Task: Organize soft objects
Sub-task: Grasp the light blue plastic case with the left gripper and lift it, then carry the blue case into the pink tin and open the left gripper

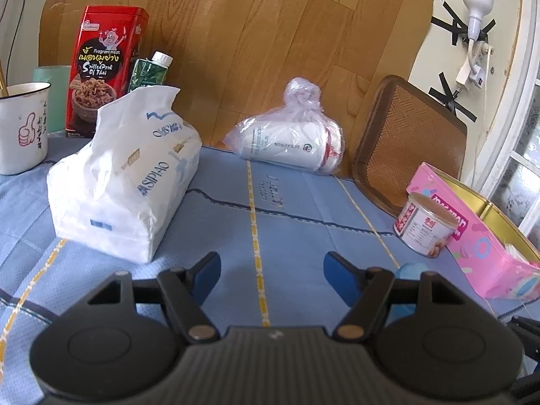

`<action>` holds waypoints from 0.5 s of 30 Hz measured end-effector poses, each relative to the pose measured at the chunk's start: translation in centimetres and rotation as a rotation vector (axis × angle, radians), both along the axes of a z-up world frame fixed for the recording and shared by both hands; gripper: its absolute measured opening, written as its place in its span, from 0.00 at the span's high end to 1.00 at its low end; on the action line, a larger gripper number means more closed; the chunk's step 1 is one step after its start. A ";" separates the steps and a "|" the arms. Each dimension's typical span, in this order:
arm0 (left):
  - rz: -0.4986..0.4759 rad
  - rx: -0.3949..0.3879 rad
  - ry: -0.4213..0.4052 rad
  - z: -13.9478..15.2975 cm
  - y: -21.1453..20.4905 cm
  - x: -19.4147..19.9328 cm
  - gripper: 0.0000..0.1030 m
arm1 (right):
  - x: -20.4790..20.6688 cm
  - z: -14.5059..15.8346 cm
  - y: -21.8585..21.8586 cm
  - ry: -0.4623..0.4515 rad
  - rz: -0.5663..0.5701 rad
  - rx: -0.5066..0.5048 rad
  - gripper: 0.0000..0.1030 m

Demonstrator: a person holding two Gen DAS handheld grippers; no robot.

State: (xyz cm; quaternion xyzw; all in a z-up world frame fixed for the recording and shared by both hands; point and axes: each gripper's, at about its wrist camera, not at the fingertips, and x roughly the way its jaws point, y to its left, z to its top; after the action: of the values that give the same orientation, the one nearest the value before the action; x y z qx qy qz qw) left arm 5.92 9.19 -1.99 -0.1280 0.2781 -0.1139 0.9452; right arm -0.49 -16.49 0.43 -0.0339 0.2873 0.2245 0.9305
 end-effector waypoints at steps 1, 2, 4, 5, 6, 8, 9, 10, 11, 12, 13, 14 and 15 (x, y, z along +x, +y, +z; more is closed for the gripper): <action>-0.008 -0.004 0.005 0.0 0.0 0.0 0.33 | 0.0 0.0 0.0 0.002 -0.002 0.001 0.31; -0.017 -0.013 0.017 -0.1 -0.1 0.1 0.33 | 0.0 0.0 0.1 0.004 -0.004 0.001 0.31; -0.039 -0.042 0.055 -0.3 -0.3 0.0 0.33 | 0.0 0.0 0.2 0.006 -0.004 -0.003 0.30; -0.049 -0.072 0.067 -0.4 -0.4 -0.2 0.33 | 0.0 -0.1 0.3 0.006 -0.004 -0.004 0.30; -0.060 -0.108 0.075 -0.4 -0.5 -0.5 0.33 | 0.0 -0.1 0.3 0.006 -0.003 -0.003 0.30; -0.103 -0.205 0.104 -0.4 -0.7 -1.0 0.33 | 0.0 -0.1 0.3 0.007 -0.001 -0.001 0.30; -0.124 -0.237 0.119 -0.4 -1.0 -1.2 0.32 | 0.0 -0.1 0.3 0.008 -0.001 -0.001 0.30; -0.142 -0.255 0.131 -0.2 -1.5 -1.4 0.31 | 0.1 -0.1 0.3 0.009 0.000 -0.003 0.30; -0.158 -0.260 0.141 -0.1 -2.0 -1.5 0.31 | 0.1 -0.1 0.4 0.010 0.003 -0.007 0.30; -0.178 -0.256 0.150 0.0 -2.7 -1.6 0.31 | 0.1 -0.1 0.5 0.011 0.007 -0.012 0.30; -0.197 -0.249 0.157 0.1 -3.4 -1.6 0.31 | 0.1 -0.1 0.6 0.010 0.009 -0.018 0.30; -0.216 -0.240 0.165 0.2 -4.2 -1.7 0.31 | 0.1 -0.1 0.7 0.008 0.010 -0.023 0.30; -0.231 -0.231 0.175 0.2 -5.0 -1.7 0.31 | 0.1 -0.1 0.8 0.007 0.010 -0.029 0.30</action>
State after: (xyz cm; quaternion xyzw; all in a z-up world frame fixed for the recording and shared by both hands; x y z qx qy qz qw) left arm 4.27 4.15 -1.78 -0.2123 0.3573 -0.2414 0.8769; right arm -0.37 -15.73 0.34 -0.0483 0.2935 0.2251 0.9278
